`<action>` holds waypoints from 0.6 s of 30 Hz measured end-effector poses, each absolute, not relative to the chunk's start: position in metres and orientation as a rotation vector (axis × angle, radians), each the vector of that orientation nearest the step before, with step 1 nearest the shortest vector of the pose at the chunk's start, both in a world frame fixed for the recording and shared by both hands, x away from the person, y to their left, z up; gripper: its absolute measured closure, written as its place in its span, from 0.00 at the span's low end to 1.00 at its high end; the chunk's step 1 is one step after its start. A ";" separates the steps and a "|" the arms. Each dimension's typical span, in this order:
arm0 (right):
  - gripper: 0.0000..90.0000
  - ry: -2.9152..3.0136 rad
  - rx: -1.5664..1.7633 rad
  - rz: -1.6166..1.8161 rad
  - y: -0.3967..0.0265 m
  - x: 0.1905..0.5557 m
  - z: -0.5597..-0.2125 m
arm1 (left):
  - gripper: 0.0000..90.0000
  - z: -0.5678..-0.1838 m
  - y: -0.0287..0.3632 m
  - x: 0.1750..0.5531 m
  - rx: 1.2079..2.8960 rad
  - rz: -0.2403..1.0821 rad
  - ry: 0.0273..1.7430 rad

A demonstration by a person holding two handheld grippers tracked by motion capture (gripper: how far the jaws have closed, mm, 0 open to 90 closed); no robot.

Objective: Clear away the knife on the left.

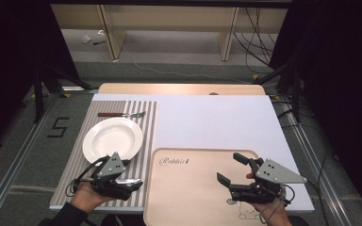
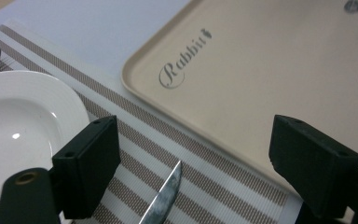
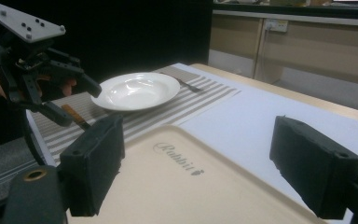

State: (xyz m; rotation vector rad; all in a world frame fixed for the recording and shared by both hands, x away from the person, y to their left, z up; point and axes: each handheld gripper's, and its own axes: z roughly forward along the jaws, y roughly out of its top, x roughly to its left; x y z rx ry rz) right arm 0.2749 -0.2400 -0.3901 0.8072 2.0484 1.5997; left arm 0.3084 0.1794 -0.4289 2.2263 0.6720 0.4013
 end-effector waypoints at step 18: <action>0.21 2.049 0.803 1.597 -0.239 0.275 -0.390 | 0.21 -0.442 0.201 0.315 2.462 0.366 0.715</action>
